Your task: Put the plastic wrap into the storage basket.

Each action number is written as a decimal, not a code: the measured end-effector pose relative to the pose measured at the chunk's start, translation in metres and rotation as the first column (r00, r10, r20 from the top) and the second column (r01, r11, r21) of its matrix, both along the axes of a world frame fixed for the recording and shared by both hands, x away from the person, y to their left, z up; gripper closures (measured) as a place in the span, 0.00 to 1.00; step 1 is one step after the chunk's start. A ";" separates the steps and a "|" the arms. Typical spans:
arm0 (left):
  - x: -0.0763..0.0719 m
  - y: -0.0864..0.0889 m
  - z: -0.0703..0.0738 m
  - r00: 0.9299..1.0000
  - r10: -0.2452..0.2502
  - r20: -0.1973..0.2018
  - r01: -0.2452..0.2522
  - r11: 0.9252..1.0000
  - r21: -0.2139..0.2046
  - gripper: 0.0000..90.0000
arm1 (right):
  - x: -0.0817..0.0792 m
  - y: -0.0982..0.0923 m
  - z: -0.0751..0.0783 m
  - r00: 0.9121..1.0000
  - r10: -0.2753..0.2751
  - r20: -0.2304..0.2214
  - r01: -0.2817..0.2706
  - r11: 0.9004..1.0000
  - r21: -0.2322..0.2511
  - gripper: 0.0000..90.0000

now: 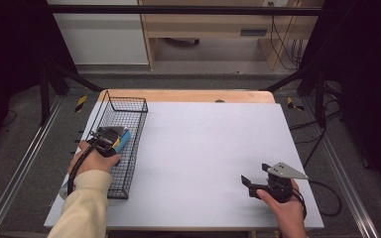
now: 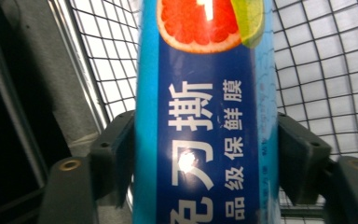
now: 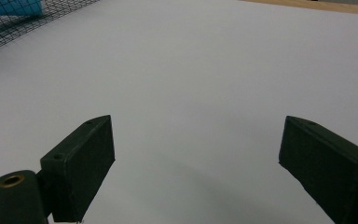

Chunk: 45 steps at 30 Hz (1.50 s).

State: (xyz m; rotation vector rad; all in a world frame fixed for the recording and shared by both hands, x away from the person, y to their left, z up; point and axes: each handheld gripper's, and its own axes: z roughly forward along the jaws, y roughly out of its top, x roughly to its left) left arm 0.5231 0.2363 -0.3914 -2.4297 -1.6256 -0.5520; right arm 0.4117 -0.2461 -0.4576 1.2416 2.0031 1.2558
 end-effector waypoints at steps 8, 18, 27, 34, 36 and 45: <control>-0.010 0.000 0.014 0.995 -0.040 0.094 0.045 0.998 -0.046 0.16 | 0.000 0.000 0.000 1.000 -0.003 0.001 0.003 1.000 0.001 0.11; -0.025 -0.017 0.047 0.954 -0.123 0.272 0.154 0.984 -0.094 0.11 | 0.000 -0.001 0.000 1.000 -0.007 -0.002 0.007 1.000 -0.001 0.10; -0.044 -0.054 0.060 0.895 -0.243 0.375 0.317 0.936 -0.152 0.06 | -0.001 -0.002 0.000 1.000 -0.024 0.005 0.024 1.000 -0.008 0.08; -0.060 -0.081 0.063 0.840 -0.305 0.449 0.431 0.878 -0.208 0.06 | 0.000 -0.003 0.000 1.000 -0.027 0.006 0.027 1.000 -0.012 0.07; -0.063 -0.088 0.062 0.830 -0.315 0.460 0.455 0.860 -0.232 0.06 | -0.001 -0.003 0.001 0.999 -0.030 0.010 0.031 0.999 -0.015 0.07; -0.073 -0.113 0.058 0.780 -0.352 0.517 0.541 0.794 -0.276 0.07 | -0.001 -0.004 0.000 0.999 -0.033 0.010 0.034 0.999 -0.021 0.07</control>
